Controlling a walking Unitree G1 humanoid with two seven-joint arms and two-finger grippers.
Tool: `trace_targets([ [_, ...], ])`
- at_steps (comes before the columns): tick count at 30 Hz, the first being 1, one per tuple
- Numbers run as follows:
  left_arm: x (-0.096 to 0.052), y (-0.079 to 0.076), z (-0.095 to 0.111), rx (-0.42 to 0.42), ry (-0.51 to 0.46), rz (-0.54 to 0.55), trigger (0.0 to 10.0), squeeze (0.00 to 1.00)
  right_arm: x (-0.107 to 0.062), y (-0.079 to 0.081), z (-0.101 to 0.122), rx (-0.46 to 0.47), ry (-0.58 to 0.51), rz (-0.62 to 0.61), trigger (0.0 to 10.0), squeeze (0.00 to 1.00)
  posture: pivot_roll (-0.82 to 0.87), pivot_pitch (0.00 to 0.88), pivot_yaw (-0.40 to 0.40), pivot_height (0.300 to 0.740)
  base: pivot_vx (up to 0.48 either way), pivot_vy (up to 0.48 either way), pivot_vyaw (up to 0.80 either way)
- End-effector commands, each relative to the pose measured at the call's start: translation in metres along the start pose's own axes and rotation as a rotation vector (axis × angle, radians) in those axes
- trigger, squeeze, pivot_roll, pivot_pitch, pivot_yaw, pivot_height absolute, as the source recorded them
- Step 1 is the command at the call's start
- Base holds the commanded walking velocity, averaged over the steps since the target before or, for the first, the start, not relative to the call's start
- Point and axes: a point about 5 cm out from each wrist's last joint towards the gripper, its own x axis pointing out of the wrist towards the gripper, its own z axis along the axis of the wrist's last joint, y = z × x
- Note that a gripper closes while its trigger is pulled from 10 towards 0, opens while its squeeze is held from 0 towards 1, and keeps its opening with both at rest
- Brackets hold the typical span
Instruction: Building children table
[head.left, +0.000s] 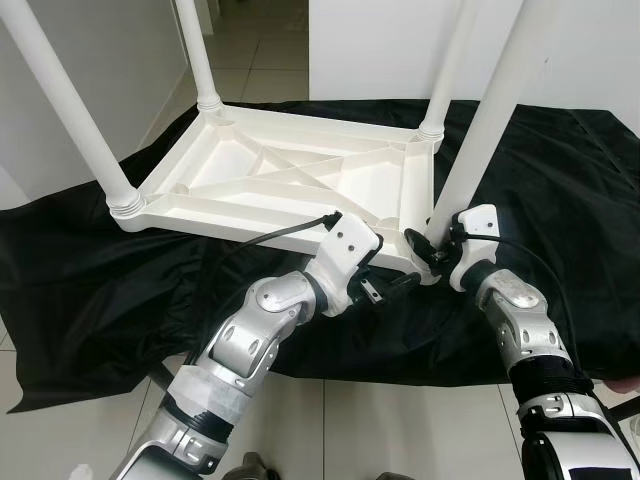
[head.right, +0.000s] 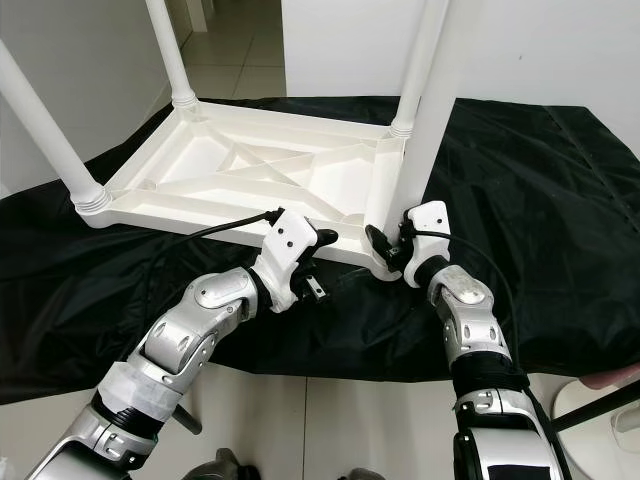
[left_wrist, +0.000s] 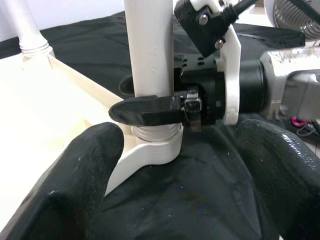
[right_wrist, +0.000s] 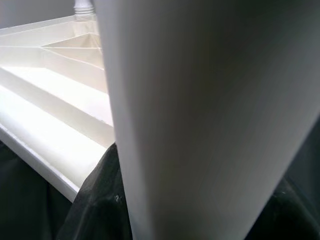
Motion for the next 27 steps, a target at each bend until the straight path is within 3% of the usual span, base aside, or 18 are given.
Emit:
trace_targets([
  [1, 0.0, 0.002, -0.002, 0.009, 0.011, -0.008, 10.0, 0.0, -0.002, 0.003, -0.008, 0.038, 0.037, -0.081, 10.0, 0.0, -0.03, 0.0, 0.04, 0.74, 0.0, 0.0, 0.0],
  [2, 0.001, 0.002, -0.002, 0.008, 0.01, -0.007, 10.0, 0.0, -0.002, 0.006, -0.008, 0.077, 0.035, -0.186, 10.0, 0.0, -0.03, 0.0, 0.035, 0.74, 0.0, 0.0, 0.0],
  [4, 0.001, 0.002, -0.002, 0.008, 0.01, -0.007, 10.0, 0.0, -0.002, 0.006, -0.008, 0.077, 0.035, -0.186, 10.0, 0.0, -0.03, 0.0, 0.035, 0.74, 0.0, 0.0, 0.0],
  [7, 0.0, 0.001, -0.002, 0.003, 0.009, -0.004, 10.0, 0.0, -0.004, 0.01, -0.008, 0.115, 0.036, -0.361, 10.0, 0.0, -0.03, 0.0, 0.033, 0.74, 0.0, 0.0, 0.0],
  [8, 0.0, 0.001, -0.002, 0.003, 0.009, -0.004, 10.0, 0.0, -0.004, 0.01, -0.008, 0.115, 0.036, -0.361, 10.0, 0.0, -0.03, 0.0, 0.033, 0.74, 0.0, 0.0, 0.0],
  [10, -0.001, 0.001, -0.004, 0.0, 0.012, -0.001, 10.0, 0.0, -0.007, 0.021, -0.011, 0.144, 0.04, -0.543, 10.0, 0.0, -0.03, 0.0, 0.032, 0.74, 0.0, 0.0, 0.0],
  [12, -0.002, 0.0, -0.004, -0.002, 0.014, 0.002, 10.0, 0.0, -0.008, 0.03, -0.012, 0.185, 0.038, -0.649, 10.0, 0.0, -0.02, 0.0, 0.027, 0.74, 0.0, 0.0, 0.0],
  [19, -0.001, 0.001, -0.004, -0.004, 0.009, 0.01, 10.0, 0.0, 0.0, 0.045, -0.004, 0.208, 0.02, -0.623, 10.0, 0.0, -0.02, 0.0, 0.016, 0.74, 0.0, 0.0, 0.0],
  [25, 0.0, 0.003, -0.003, -0.001, 0.004, 0.018, 10.0, 0.0, 0.0, 0.047, -0.002, 0.196, 0.026, -0.607, 10.0, 0.0, -0.02, 0.0, 0.016, 0.74, 0.0, 0.0, 0.0],
  [26, 0.001, 0.004, -0.003, -0.001, 0.0, 0.022, 10.0, 0.0, -0.001, 0.048, 0.0, 0.202, 0.018, -0.594, 10.0, 1.0, -0.02, 0.0, 0.01, 0.74, 0.0, 0.0, 0.0],
  [27, 0.001, 0.004, -0.003, -0.001, 0.0, 0.022, 10.0, 0.0, -0.001, 0.048, 0.0, 0.202, 0.018, -0.594, 10.0, 1.0, -0.02, 0.0, 0.01, 0.74, 0.0, 0.0, 0.0],
])
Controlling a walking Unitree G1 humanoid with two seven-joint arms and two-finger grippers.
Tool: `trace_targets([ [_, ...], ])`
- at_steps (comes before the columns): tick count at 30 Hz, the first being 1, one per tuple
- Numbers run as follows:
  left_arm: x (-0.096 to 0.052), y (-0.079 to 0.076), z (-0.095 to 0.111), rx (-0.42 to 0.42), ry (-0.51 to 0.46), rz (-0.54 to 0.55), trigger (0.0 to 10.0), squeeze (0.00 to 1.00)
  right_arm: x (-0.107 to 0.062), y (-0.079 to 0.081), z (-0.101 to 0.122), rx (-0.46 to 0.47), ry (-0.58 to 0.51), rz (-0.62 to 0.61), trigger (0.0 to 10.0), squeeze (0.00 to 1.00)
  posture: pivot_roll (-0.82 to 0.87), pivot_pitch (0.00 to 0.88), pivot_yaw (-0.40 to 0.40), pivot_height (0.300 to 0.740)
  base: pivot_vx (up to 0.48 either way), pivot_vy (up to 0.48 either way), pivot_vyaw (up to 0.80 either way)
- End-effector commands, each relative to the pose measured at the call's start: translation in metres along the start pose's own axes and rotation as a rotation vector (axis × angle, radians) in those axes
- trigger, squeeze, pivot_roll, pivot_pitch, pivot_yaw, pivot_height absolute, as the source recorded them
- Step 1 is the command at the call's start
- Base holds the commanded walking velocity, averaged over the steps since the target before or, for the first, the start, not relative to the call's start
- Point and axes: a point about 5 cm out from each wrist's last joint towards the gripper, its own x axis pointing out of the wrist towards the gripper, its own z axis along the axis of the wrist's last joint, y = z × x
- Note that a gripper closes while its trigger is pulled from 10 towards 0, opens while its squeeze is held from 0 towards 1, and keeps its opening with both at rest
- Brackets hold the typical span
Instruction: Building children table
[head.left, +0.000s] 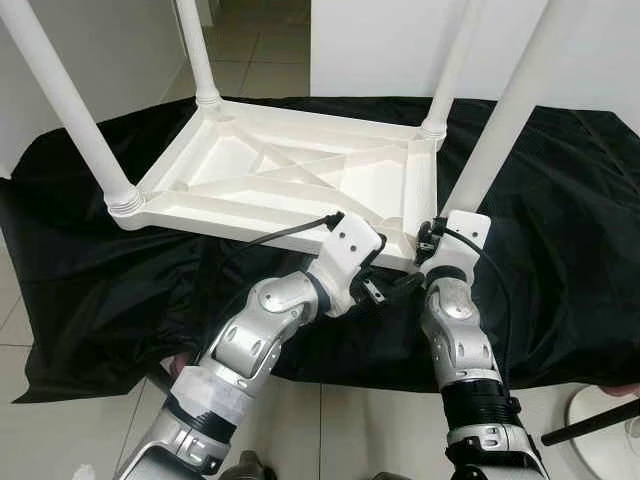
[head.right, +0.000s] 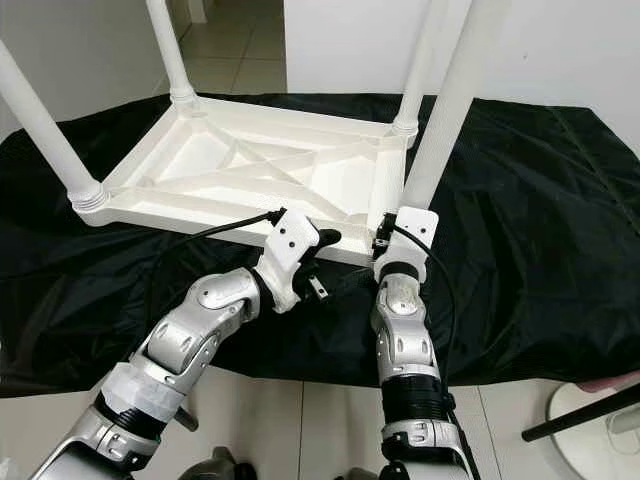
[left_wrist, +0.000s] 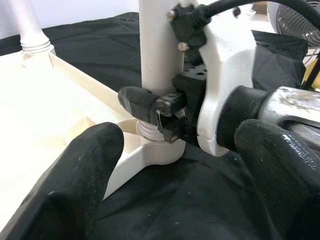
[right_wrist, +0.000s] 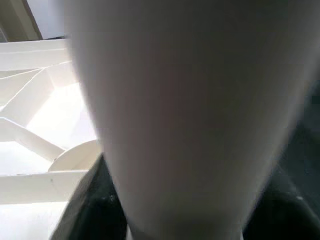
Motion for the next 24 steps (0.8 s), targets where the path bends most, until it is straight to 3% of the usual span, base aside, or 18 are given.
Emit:
trace_targets([
  [1, 0.0, 0.003, -0.002, 0.008, 0.007, 0.016, 10.0, 0.0, -0.004, 0.001, -0.005, 0.023, 0.028, 0.029, 10.0, 1.0, -0.02, 0.0, 0.01, 0.74, 0.0, 0.0, 0.0],
  [10, 0.001, 0.003, -0.002, 0.015, 0.008, 0.013, 10.0, 0.0, -0.002, -0.011, 0.002, 0.027, -0.025, 0.095, 10.0, 1.0, -0.02, 0.0, 0.009, 0.74, 0.0, 0.0, 0.0],
  [12, 0.001, 0.003, -0.002, 0.019, 0.008, 0.014, 10.0, 0.0, 0.0, -0.03, 0.002, -0.008, -0.035, 0.158, 10.0, 1.0, -0.02, 0.0, 0.01, 0.74, 0.0, 0.0, 0.0],
  [14, 0.001, 0.003, -0.001, 0.02, 0.008, 0.013, 10.0, 0.0, 0.001, -0.037, 0.002, -0.029, -0.036, 0.197, 10.0, 1.0, -0.02, 0.0, 0.01, 0.74, 0.0, 0.0, 0.0],
  [15, 0.001, 0.003, -0.002, 0.022, 0.009, 0.011, 10.0, 0.0, 0.002, -0.044, 0.002, -0.038, -0.035, 0.258, 10.0, 0.0, -0.02, 0.0, 0.017, 0.74, 0.0, 0.0, 0.0],
  [16, 0.001, 0.003, -0.002, 0.022, 0.009, 0.011, 10.0, 0.0, 0.002, -0.044, 0.002, -0.038, -0.035, 0.258, 10.0, 0.0, -0.02, 0.0, 0.017, 0.74, 0.0, 0.0, 0.0],
  [22, 0.002, 0.003, -0.001, 0.031, 0.011, -0.003, 10.0, 0.0, 0.002, -0.054, 0.001, -0.165, -0.027, 0.583, 10.0, 0.0, -0.03, 0.0, 0.036, 0.74, 0.0, 0.0, 0.0],
  [24, 0.003, 0.003, -0.001, 0.032, 0.011, -0.007, 10.0, 0.0, 0.003, -0.053, 0.001, -0.185, -0.021, 0.62, 10.0, 0.0, -0.03, 0.0, 0.038, 0.74, 0.0, 0.0, 0.0],
])
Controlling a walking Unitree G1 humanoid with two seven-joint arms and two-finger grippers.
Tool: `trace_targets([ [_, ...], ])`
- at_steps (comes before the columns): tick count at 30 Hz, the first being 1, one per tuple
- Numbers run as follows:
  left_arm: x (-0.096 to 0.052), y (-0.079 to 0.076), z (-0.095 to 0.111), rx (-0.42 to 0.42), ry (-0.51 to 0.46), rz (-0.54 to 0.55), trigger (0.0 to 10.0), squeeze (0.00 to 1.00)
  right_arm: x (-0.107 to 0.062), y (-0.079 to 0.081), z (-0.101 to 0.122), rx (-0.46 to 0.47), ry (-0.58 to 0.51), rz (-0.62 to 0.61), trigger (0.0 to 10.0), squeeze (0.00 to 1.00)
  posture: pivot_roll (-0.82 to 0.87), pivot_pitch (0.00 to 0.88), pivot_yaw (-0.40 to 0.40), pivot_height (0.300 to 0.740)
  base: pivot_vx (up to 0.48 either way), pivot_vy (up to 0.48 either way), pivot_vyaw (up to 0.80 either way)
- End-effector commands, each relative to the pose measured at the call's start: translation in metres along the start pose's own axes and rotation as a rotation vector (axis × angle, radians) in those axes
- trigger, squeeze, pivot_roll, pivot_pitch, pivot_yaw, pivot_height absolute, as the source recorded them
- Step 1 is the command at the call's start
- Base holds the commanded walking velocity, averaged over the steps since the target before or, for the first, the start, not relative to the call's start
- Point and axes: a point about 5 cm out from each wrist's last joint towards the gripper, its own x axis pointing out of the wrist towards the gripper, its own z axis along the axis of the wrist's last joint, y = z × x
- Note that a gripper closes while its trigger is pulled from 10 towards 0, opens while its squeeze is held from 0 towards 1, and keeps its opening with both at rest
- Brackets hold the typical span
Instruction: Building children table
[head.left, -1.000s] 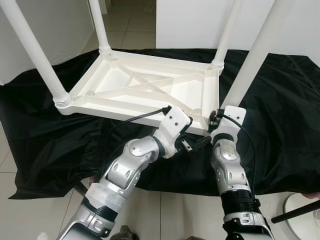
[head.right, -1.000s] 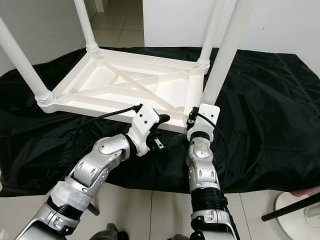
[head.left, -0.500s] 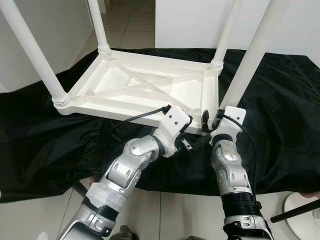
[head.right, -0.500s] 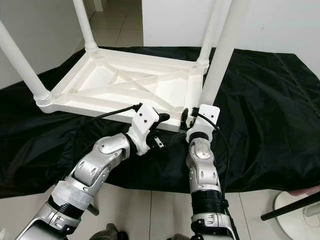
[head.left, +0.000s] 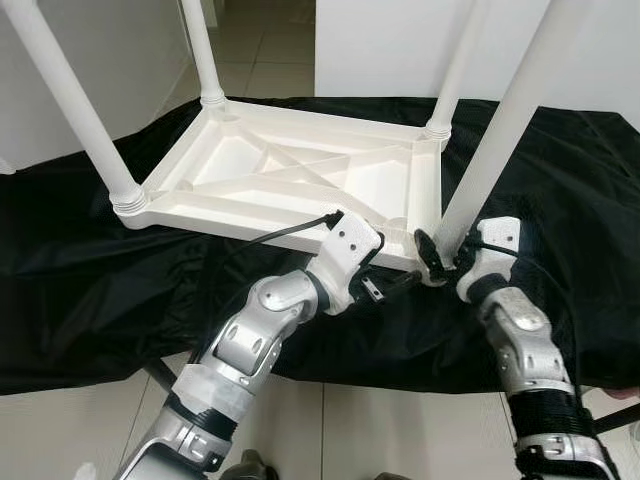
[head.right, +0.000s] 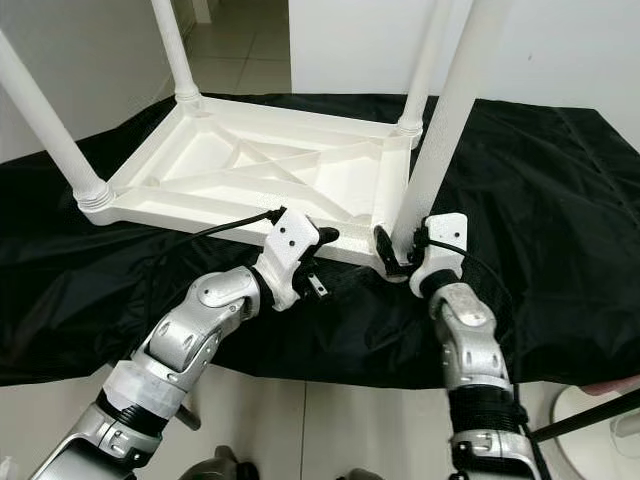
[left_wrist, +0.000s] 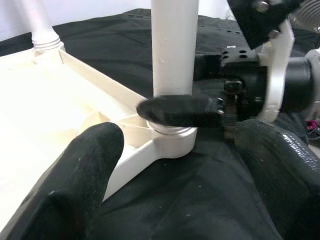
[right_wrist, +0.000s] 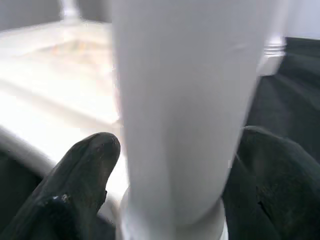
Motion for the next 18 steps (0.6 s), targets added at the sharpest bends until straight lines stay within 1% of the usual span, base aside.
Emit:
trace_targets([
  [1, 0.002, 0.001, 0.001, 0.016, -0.002, -0.019, 10.0, 0.0, 0.002, 0.005, -0.003, -0.011, 0.008, 0.076, 10.0, 0.0, -0.03, 0.0, 0.038, 0.74, 0.0, 0.0, 0.0],
  [3, 0.002, 0.001, 0.001, 0.016, -0.002, -0.019, 10.0, 0.0, 0.002, 0.005, -0.003, -0.011, 0.008, 0.076, 10.0, 0.0, -0.03, 0.0, 0.038, 0.74, 0.0, 0.0, 0.0],
  [4, 0.002, 0.0, 0.001, 0.018, -0.001, -0.022, 10.0, 0.0, 0.003, 0.005, -0.003, -0.022, 0.013, 0.109, 10.0, 0.0, -0.04, 0.0, 0.041, 0.74, 0.0, 0.0, 0.0],
  [5, 0.002, 0.0, 0.001, 0.018, -0.001, -0.022, 10.0, 0.0, 0.003, 0.005, -0.003, -0.022, 0.013, 0.109, 10.0, 0.0, -0.04, 0.0, 0.041, 0.74, 0.0, 0.0, 0.0],
  [6, 0.003, 0.001, 0.002, 0.02, -0.001, -0.023, 10.0, 0.0, 0.006, 0.004, -0.003, -0.029, 0.022, 0.138, 10.0, 0.0, -0.04, 0.0, 0.046, 0.74, 0.0, 0.0, 0.0],
  [9, 0.003, 0.001, 0.002, 0.02, -0.001, -0.023, 10.0, 0.0, 0.006, 0.004, -0.003, -0.029, 0.022, 0.138, 10.0, 0.0, -0.04, 0.0, 0.046, 0.74, 0.0, 0.0, 0.0],
  [10, 0.004, 0.001, 0.002, 0.023, -0.002, -0.024, 10.0, 0.0, 0.01, 0.003, -0.004, -0.036, 0.035, 0.176, 10.0, 0.0, -0.03, 0.0, 0.047, 0.74, 0.0, 0.0, 0.0],
  [11, 0.004, 0.001, 0.002, 0.023, -0.002, -0.024, 10.0, 0.0, 0.01, 0.003, -0.004, -0.036, 0.035, 0.176, 10.0, 0.0, -0.03, 0.0, 0.047, 0.74, 0.0, 0.0, 0.0],
  [12, 0.005, 0.002, 0.004, 0.028, -0.008, -0.027, 10.0, 0.0, 0.016, -0.001, -0.005, -0.058, 0.052, 0.198, 4.2, 0.0, -0.03, 0.0, 0.05, 0.74, 0.0, 0.0, 0.0],
  [13, 0.005, 0.002, 0.004, 0.028, -0.008, -0.027, 10.0, 0.0, 0.016, -0.001, -0.005, -0.058, 0.052, 0.198, 4.2, 0.0, -0.03, 0.0, 0.05, 0.74, 0.0, 0.0, 0.0],
  [14, 0.006, 0.002, 0.006, 0.033, -0.011, -0.028, 10.0, 0.0, 0.02, -0.004, -0.007, -0.081, 0.076, 0.213, 1.1, 0.0, -0.03, 0.0, 0.051, 0.74, 0.0, 0.0, 0.0],
  [15, 0.006, 0.002, 0.006, 0.033, -0.011, -0.028, 10.0, 0.0, 0.02, -0.004, -0.007, -0.081, 0.076, 0.213, 1.1, 0.0, -0.03, 0.0, 0.051, 0.74, 0.0, 0.0, 0.0],
  [16, 0.007, 0.003, 0.007, 0.038, -0.013, -0.028, 10.0, 0.0, 0.022, -0.007, -0.008, -0.091, 0.092, 0.216, 0.0, 0.0, -0.02, 0.0, 0.05, 0.74, 0.0, 0.0, 0.0],
  [18, 0.007, 0.003, 0.007, 0.038, -0.013, -0.028, 10.0, 0.0, 0.022, -0.007, -0.008, -0.091, 0.092, 0.216, 0.0, 0.0, -0.02, 0.0, 0.05, 0.74, 0.0, 0.0, 0.0],
])
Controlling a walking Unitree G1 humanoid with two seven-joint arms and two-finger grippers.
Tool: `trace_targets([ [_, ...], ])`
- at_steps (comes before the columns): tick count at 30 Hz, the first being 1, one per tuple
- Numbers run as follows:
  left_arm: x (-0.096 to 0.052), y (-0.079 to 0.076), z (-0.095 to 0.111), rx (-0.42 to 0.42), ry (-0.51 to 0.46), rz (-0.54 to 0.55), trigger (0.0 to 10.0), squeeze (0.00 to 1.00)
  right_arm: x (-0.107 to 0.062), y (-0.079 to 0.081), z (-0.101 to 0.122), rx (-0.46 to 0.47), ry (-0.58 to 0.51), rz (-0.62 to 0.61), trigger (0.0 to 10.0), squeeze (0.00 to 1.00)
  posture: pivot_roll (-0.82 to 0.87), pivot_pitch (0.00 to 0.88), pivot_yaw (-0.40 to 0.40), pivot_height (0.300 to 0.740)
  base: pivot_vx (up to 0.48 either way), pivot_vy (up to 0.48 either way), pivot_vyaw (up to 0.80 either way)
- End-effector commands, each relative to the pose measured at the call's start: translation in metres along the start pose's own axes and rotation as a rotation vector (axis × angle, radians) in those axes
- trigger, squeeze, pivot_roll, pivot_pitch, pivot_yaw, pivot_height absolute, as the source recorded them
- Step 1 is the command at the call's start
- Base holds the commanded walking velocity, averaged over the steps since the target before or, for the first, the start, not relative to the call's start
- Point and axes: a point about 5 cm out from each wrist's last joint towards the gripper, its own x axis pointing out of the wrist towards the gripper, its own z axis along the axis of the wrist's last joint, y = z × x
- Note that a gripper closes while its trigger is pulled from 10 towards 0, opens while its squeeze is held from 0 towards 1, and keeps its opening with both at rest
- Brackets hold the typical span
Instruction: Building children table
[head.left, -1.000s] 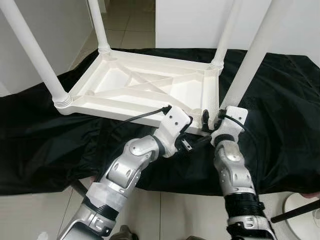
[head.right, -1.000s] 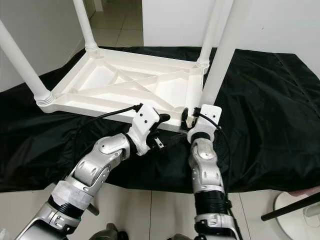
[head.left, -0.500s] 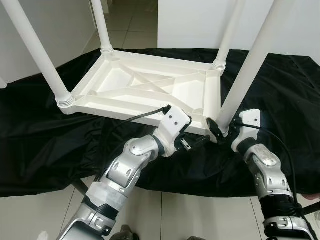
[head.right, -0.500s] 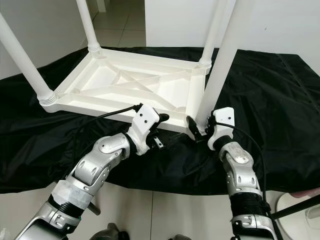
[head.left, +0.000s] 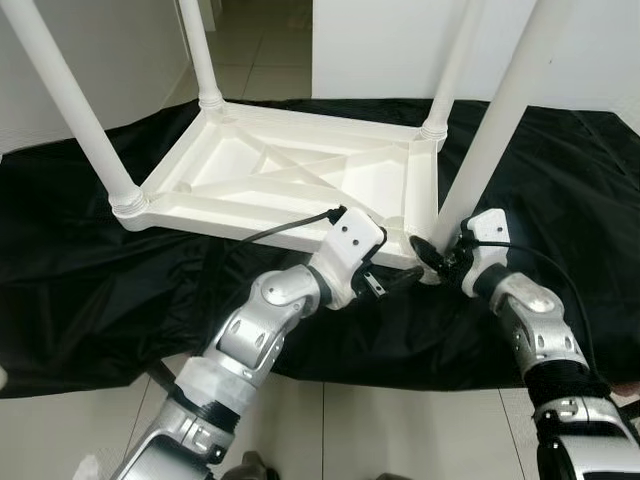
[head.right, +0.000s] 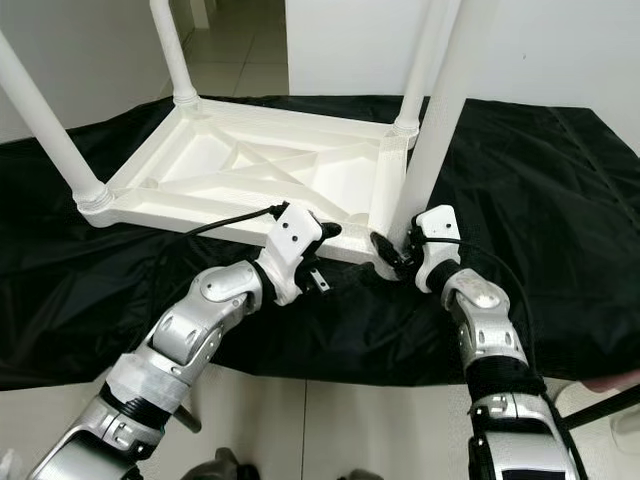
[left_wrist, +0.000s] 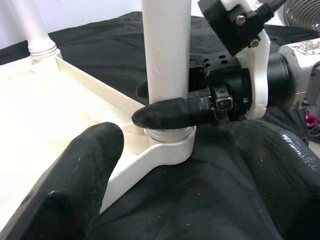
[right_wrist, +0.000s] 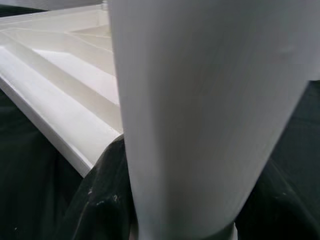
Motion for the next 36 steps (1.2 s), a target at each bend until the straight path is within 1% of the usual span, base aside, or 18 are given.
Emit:
trace_targets([
  [1, 0.002, 0.001, 0.004, 0.022, -0.01, -0.022, 10.0, 0.0, 0.001, 0.002, -0.008, -0.043, 0.054, 0.039, 0.0, 0.0, -0.02, 0.0, 0.048, 0.74, 0.0, 0.0, 0.0],
  [7, 0.002, 0.002, 0.004, 0.019, -0.012, -0.017, 10.0, 0.0, -0.005, -0.002, -0.015, -0.032, 0.083, 0.052, 0.0, 0.0, -0.02, 0.0, 0.047, 0.74, 0.0, 0.0, 0.0],
  [8, 0.001, 0.001, 0.004, 0.019, -0.012, -0.016, 10.0, 0.0, -0.006, -0.002, -0.016, -0.029, 0.085, 0.054, 6.9, 0.0, -0.02, 0.0, 0.046, 0.74, 0.0, 0.0, 0.0],
  [9, 0.001, 0.001, 0.004, 0.019, -0.012, -0.016, 10.0, 0.0, -0.006, -0.002, -0.016, -0.029, 0.085, 0.054, 6.9, 0.0, -0.02, 0.0, 0.046, 0.74, 0.0, 0.0, 0.0],
  [10, 0.001, 0.001, 0.004, 0.018, -0.012, -0.017, 10.0, 0.0, -0.007, -0.001, -0.016, -0.021, 0.082, 0.047, 10.0, 0.0, -0.02, 0.0, 0.045, 0.74, 0.0, 0.0, 0.0],
  [14, 0.001, 0.0, 0.004, 0.017, -0.011, -0.018, 10.0, 0.0, -0.006, 0.0, -0.017, 0.005, 0.08, 0.009, 10.0, 0.0, -0.02, 0.0, 0.044, 0.74, 0.0, 0.0, 0.0],
  [16, 0.0, -0.001, 0.003, 0.014, -0.011, -0.02, 10.0, 0.0, -0.002, 0.004, -0.016, 0.059, 0.057, -0.078, 10.0, 0.0, -0.03, 0.0, 0.041, 0.74, 0.0, 0.0, 0.0],
  [18, 0.0, -0.001, 0.002, 0.012, -0.011, -0.02, 10.0, 0.0, 0.001, 0.007, -0.014, 0.086, 0.04, -0.117, 10.0, 0.0, -0.03, 0.0, 0.04, 0.74, 0.0, 0.0, 0.0],
  [20, 0.0, -0.001, 0.002, 0.012, -0.011, -0.02, 10.0, 0.0, 0.001, 0.007, -0.014, 0.086, 0.04, -0.117, 10.0, 0.0, -0.03, 0.0, 0.04, 0.74, 0.0, 0.0, 0.0],
  [21, 0.0, -0.003, 0.002, 0.009, -0.011, -0.022, 10.0, 0.0, 0.007, 0.015, -0.01, 0.121, 0.005, -0.173, 10.0, 0.0, -0.03, 0.0, 0.032, 0.74, 0.0, 0.0, 0.0],
  [24, 0.0, -0.004, 0.001, 0.006, -0.011, -0.025, 10.0, 0.0, 0.009, 0.022, -0.009, 0.148, -0.003, -0.237, 10.0, 0.0, -0.03, 0.0, 0.033, 0.74, 0.0, 0.0, 0.0],
  [28, -0.002, -0.004, 0.0, 0.002, -0.006, -0.022, 10.0, 0.0, 0.011, 0.028, -0.007, 0.2, -0.009, -0.323, 10.0, 0.0, -0.02, 0.0, 0.028, 0.74, 0.0, 0.0, 0.0],
  [29, -0.002, -0.005, -0.001, 0.0, -0.004, -0.02, 10.0, 0.0, 0.011, 0.03, -0.007, 0.217, -0.008, -0.388, 10.0, 0.0, -0.02, 0.0, 0.023, 0.74, 0.0, 0.0, 0.0],
  [31, -0.002, -0.005, -0.001, 0.0, -0.004, -0.02, 10.0, 0.0, 0.011, 0.03, -0.007, 0.217, -0.008, -0.388, 10.0, 0.0, -0.02, 0.0, 0.023, 0.74, 0.0, 0.0, 0.0],
  [33, -0.004, -0.005, -0.002, -0.002, -0.001, -0.015, 10.0, 0.0, 0.011, 0.034, -0.008, 0.25, -0.004, -0.521, 10.0, 0.0, -0.01, 0.0, 0.012, 0.74, 0.0, 0.0, 0.0],
  [34, -0.004, -0.005, -0.002, -0.002, -0.001, -0.015, 10.0, 0.0, 0.011, 0.034, -0.008, 0.25, -0.004, -0.521, 10.0, 0.0, -0.01, 0.0, 0.012, 0.74, 0.0, 0.0, 0.0],
  [35, -0.005, -0.005, -0.003, -0.004, -0.002, -0.006, 10.0, 0.0, 0.01, 0.039, -0.006, 0.311, -0.019, -0.693, 10.0, 0.0, 0.0, 0.0, 0.001, 0.74, 0.0, 0.0, 0.0],
  [36, -0.005, -0.005, -0.003, -0.005, -0.002, -0.004, 10.0, 0.0, 0.01, 0.04, -0.006, 0.327, -0.022, -0.733, 10.0, 0.0, 0.0, 0.0, 0.001, 0.74, 0.0, 0.0, 0.0],
])
